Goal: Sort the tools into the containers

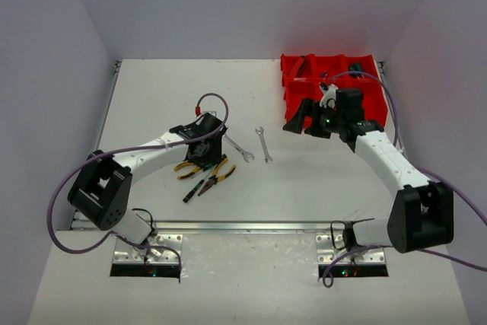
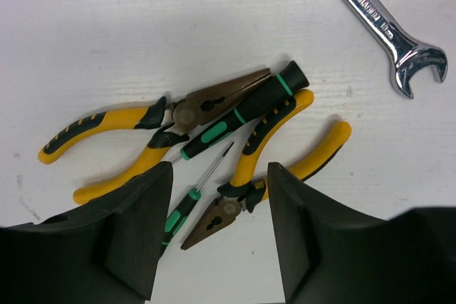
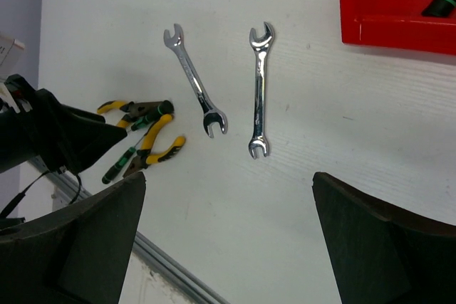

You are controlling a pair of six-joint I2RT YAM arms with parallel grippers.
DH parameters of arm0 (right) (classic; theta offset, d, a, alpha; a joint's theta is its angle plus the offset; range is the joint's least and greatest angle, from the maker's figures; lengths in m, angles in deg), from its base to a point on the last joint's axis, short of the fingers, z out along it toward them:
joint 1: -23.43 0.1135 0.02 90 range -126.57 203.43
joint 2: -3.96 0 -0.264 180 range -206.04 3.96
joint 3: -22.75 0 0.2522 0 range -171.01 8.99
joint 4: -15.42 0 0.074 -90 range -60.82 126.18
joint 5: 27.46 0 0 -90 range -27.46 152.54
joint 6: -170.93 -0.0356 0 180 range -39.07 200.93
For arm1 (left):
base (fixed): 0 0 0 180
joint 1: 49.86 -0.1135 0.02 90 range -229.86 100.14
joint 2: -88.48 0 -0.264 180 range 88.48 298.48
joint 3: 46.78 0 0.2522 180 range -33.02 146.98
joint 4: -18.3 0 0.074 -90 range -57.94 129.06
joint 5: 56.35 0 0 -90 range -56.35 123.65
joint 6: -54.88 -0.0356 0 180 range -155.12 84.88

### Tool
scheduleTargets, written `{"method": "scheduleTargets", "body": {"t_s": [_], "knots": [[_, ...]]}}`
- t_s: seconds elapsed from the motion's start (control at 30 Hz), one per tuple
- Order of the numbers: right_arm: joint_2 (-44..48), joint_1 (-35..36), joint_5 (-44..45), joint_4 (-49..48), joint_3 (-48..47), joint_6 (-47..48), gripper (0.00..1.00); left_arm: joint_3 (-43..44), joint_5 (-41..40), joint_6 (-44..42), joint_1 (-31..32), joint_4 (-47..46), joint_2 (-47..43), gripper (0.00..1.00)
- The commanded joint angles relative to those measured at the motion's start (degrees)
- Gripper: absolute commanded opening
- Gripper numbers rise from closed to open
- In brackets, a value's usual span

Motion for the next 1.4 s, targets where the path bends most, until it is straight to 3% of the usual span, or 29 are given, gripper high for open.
{"method": "scheduleTargets", "body": {"t_s": [0.0,0.23,0.47,0.67,0.8,0.97,1.13,1.37], "knots": [[3.7,0.1,-1.4,-2.6,-0.1,1.1,0.99,0.2,-2.5,3.6,0.0,7.6,-4.7,0.56],[5.1,0.1,-2.0,-1.5,-0.5,2.6,0.99,2.6,-0.3,-0.7,0.0,20.1,-3.8,0.59],[8.1,0.1,-3.2,-2.0,0.5,3.5,0.99,2.3,2.0,-2.6,0.0,21.2,1.3,0.6],[9.2,0.0,-3.4,-2.0,0.7,4.4,0.99,0.8,1.5,-2.3,0.1,19.4,8.2,0.49],[8.8,0.1,-4.1,-2.3,0.7,4.5,0.99,-0.6,1.8,-2.2,0.1,18.1,9.9,0.45],[8.5,0.0,-4.5,-2.8,0.7,4.3,0.99,-1.7,4.7,-3.0,0.1,16.5,10.7,0.32],[8.8,0.0,-4.7,-2.9,0.8,4.2,0.99,-1.7,5.7,-3.5,0.0,15.7,11.5,0.01],[8.0,0.0,-7.7,-7.7,2.6,1.0,0.99,-1.6,1.8,-1.1,0.3,18.2,5.9,0.0]]}}
